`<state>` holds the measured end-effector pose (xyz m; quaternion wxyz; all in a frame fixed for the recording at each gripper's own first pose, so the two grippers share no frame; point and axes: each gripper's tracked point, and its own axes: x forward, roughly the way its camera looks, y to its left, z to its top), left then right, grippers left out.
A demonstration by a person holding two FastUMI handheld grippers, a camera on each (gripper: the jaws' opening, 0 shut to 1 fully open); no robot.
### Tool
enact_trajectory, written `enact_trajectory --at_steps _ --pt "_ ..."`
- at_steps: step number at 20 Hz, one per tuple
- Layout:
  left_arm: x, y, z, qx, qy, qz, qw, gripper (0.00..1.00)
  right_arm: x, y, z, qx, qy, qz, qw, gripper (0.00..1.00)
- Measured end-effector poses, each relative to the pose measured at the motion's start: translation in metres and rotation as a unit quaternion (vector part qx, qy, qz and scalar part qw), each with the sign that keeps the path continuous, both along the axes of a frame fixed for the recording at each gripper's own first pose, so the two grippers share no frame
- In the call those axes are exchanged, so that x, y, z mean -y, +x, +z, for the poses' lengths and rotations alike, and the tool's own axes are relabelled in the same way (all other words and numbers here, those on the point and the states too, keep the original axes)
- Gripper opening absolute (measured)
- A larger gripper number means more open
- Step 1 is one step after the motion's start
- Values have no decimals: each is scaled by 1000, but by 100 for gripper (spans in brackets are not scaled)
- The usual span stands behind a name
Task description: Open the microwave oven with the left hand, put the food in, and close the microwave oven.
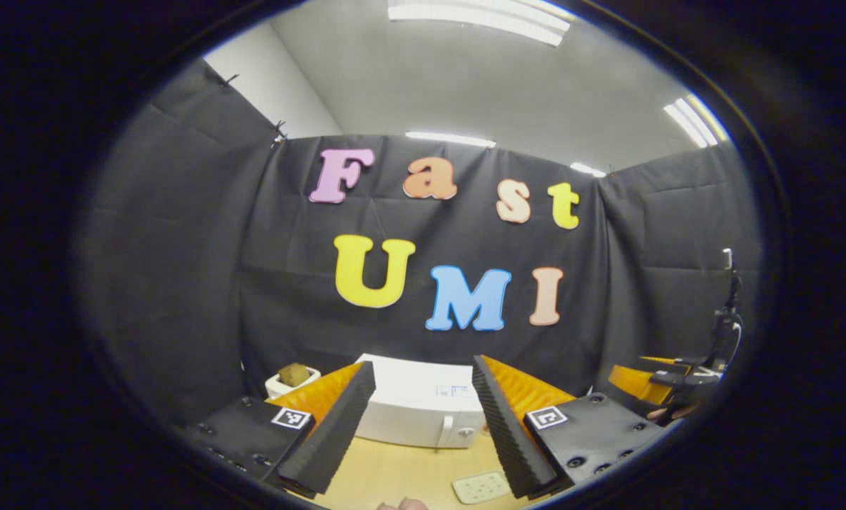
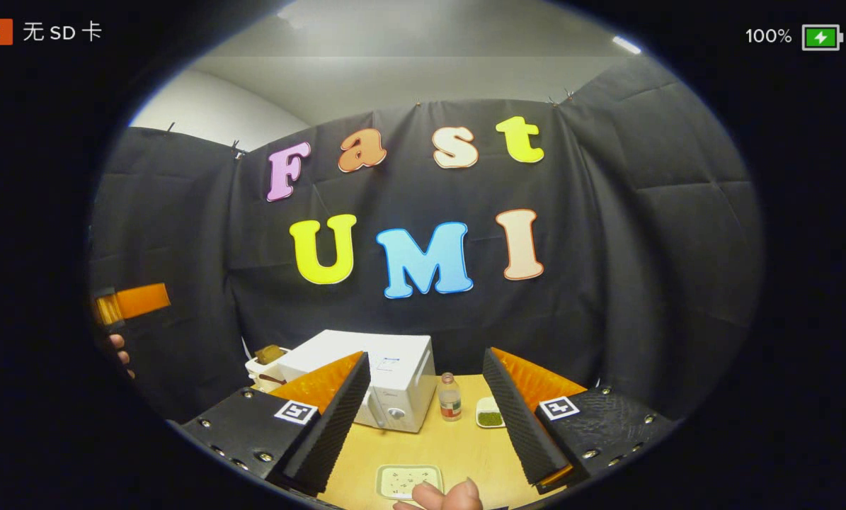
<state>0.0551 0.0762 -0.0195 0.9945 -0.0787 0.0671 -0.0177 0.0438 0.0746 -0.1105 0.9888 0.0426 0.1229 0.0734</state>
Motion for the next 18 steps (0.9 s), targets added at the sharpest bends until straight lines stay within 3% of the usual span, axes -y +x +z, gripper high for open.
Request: enact_trajectory --at_steps 3,6,7,8,18 --pt "-11 -6 32 36 16 1 999 93 0 1 37 27 -3 -28 999 98" --pt "-39 -1 22 15 45 11 999 94 -21 -8 56 31 -7 -39 999 98" --pt "-46 0 21 15 47 14 999 96 -27 -7 62 37 -6 -42 998 93" --pt "-49 2 19 15 41 12 999 94 -31 -7 66 42 -5 -49 998 98" --pt "-91 2 3 15 -5 -6 1000 94 -71 -15 68 47 -15 -63 997 98"
